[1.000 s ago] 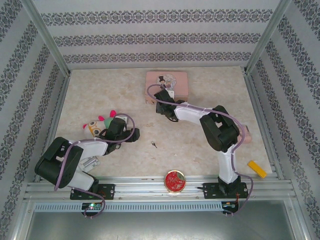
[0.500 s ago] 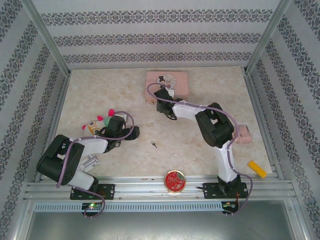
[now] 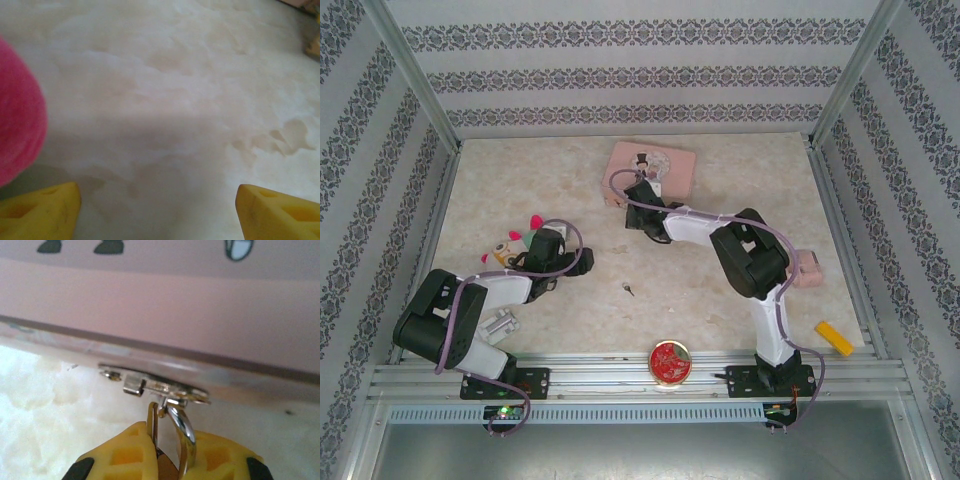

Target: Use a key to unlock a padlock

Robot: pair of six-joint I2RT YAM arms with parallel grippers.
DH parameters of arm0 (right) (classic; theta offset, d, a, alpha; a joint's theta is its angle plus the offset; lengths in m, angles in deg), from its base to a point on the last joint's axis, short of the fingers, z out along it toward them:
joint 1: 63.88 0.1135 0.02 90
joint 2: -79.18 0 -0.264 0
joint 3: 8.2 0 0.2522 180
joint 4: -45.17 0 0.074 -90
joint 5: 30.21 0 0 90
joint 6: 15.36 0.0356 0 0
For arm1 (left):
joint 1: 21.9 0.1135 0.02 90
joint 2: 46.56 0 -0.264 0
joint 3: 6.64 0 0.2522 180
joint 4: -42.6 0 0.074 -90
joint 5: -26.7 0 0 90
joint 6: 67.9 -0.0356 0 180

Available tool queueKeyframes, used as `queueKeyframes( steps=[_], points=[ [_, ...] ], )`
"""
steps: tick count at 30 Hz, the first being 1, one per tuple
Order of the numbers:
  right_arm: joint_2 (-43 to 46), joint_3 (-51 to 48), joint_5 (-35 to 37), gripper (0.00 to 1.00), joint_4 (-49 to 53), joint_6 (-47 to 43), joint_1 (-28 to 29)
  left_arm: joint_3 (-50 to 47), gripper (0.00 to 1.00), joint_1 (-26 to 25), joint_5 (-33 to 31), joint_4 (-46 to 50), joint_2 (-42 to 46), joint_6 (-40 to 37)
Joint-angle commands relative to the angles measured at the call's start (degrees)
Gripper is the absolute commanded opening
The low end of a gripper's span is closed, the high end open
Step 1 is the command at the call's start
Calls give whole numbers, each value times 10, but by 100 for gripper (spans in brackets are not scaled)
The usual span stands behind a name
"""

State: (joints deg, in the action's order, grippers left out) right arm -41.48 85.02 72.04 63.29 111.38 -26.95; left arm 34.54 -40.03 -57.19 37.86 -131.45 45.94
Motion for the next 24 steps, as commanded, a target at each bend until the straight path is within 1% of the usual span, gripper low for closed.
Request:
queueKeyframes(
  steps=[1,7,13,20,24],
  points=[
    [44,-34,23,0,48,-25,10,14,82,14,-21,-14,-5,-18],
    [90,-92,7,0,56,-13,20,29,83,21,-13,-8,-1,-24],
    [128,-146,-40,0,65,-12,30,30,84,21,10,-7,5,-17],
    [159,-199,-116,0,71,-44,45,19,84,21,29,-9,28,-1],
    [176,-221,-123,0,96,-59,58,17,84,20,39,-1,49,7]
  ],
)
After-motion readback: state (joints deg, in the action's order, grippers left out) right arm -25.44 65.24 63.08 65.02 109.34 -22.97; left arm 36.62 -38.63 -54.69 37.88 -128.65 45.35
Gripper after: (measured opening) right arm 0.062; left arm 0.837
